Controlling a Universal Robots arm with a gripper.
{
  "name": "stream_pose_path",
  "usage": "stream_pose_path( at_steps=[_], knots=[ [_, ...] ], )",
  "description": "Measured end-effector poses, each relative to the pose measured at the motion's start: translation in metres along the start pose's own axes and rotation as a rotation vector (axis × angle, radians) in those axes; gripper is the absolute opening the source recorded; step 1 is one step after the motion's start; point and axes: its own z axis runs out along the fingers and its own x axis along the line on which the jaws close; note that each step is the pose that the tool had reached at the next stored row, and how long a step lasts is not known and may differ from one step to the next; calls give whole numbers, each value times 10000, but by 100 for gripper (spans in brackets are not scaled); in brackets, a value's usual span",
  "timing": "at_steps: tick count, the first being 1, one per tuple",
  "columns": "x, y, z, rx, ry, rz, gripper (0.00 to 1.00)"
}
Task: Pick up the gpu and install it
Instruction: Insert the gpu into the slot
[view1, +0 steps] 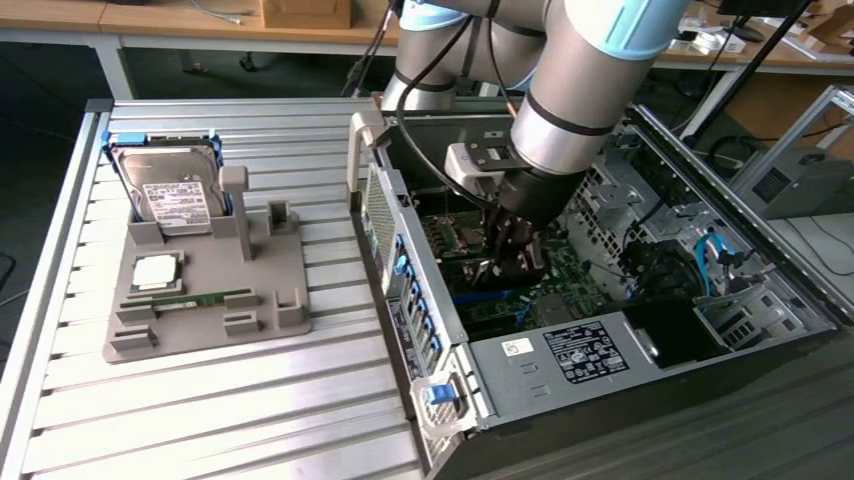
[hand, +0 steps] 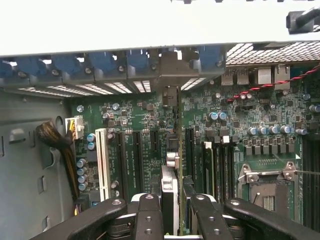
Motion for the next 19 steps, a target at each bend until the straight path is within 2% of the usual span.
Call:
stream_pose_path(
  at_steps=[19],
  knots=[
    [-5,29,101,1,0,35,27]
  ],
)
